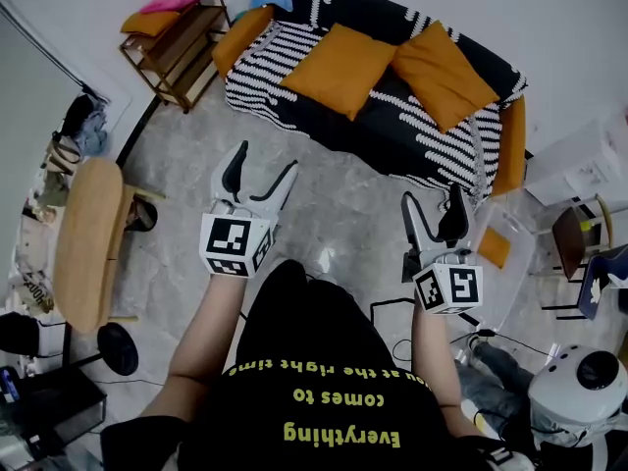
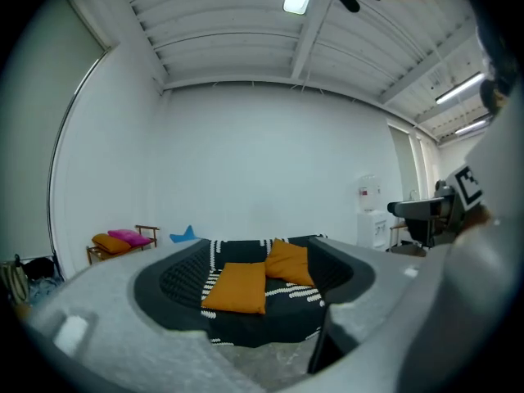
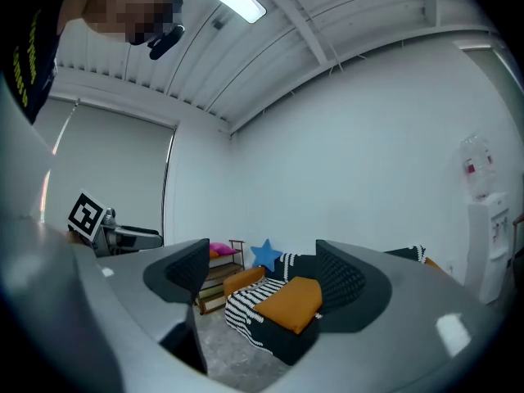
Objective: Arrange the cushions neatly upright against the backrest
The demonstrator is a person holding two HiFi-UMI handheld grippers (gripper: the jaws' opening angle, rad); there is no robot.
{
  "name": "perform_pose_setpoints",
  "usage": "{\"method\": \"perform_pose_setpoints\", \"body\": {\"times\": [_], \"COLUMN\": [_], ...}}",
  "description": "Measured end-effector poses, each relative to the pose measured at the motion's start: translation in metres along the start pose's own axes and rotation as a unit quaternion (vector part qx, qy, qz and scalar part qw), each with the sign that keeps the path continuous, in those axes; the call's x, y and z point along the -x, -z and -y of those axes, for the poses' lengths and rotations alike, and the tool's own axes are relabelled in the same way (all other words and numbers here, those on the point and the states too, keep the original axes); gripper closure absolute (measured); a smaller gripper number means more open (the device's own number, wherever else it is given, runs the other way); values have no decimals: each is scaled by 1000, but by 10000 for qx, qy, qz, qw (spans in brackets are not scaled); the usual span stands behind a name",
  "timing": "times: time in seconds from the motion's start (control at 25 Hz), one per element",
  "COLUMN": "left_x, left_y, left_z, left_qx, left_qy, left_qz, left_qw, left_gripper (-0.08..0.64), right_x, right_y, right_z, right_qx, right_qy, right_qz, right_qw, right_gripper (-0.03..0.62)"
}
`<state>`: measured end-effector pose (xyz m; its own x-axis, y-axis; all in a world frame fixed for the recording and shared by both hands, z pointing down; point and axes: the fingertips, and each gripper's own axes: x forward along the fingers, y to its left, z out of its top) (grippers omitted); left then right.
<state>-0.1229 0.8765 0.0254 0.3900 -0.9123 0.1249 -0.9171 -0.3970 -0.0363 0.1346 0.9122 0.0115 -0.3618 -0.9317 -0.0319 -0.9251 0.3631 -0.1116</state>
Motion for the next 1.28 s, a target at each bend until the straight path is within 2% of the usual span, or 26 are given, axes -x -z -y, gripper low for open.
{"method": "perform_pose_setpoints", "body": {"times": [0.16, 0.4, 0.64, 0.96, 1.28], "left_x": [0, -18, -62, -152, -235], "left_y": [0, 0, 5, -4, -25], "left_z": [-12, -28, -60, -153, -224], "left_qx": [93, 208, 317, 546, 380], "left_qy": [-186, -168, -64, 45, 383], "left_qz": [36, 40, 1, 48, 95], "left_qw": [9998, 9996, 9995, 9985, 9985], "left_gripper": [124, 114, 112, 112, 112], "right_x": [-9, -38, -87, -210, -309], "right_y": [1, 6, 14, 12, 10], "right_z": [2, 1, 5, 0, -8], "right_qx": [-117, -166, -190, -79, -44], "right_qy": [2, -37, 17, 132, 422], "right_qz": [57, -52, -118, -112, -110], "right_qw": [9999, 9998, 9997, 9998, 9990], "right_gripper": [146, 129, 128, 127, 126]}}
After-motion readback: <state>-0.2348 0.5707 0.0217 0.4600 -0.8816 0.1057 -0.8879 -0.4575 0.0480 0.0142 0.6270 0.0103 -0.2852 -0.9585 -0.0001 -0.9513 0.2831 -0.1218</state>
